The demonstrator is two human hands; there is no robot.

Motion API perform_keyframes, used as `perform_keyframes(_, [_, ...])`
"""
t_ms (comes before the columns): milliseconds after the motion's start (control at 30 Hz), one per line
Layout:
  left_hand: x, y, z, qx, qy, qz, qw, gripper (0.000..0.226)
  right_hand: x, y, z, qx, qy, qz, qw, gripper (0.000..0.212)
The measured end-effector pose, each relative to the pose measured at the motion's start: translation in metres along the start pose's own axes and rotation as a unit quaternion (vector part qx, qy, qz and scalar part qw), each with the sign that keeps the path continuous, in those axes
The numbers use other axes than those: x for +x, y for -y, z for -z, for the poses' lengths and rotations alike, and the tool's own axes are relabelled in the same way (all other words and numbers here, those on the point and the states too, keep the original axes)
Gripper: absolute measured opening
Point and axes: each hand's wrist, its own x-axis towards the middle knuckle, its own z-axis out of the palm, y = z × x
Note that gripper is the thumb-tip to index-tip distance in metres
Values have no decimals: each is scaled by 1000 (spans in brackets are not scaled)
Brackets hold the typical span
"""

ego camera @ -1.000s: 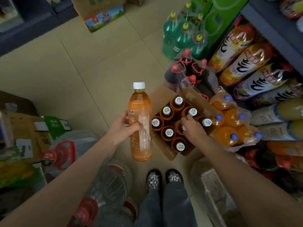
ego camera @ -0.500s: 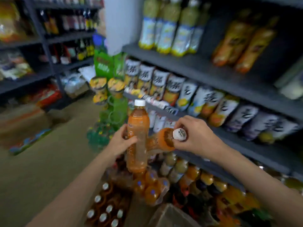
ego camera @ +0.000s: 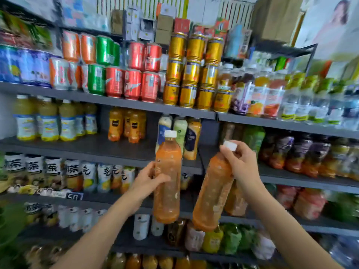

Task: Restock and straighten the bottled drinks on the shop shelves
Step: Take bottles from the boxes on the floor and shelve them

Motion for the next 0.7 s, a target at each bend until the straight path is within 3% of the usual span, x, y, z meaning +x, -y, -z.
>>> perform_keyframes(167, [6, -15, -133, -8, 13, -19, 1000, 27, 21, -41, 121, -24, -28, -14, 999, 12])
perform_keyframes(333, [25, -26, -208, 61, 52, -23, 997, 28, 42, -63, 199, -10, -73, -19, 997, 16])
perform_keyframes(567, [75, -27, -268, 138, 16, -87, 987, 39, 79, -84, 253, -24, -178, 33, 983, 30])
perform_keyframes(700, [120, -16, -288, 114, -27, -79, 990, 50, 110, -96, 260, -28, -209, 71, 975, 25])
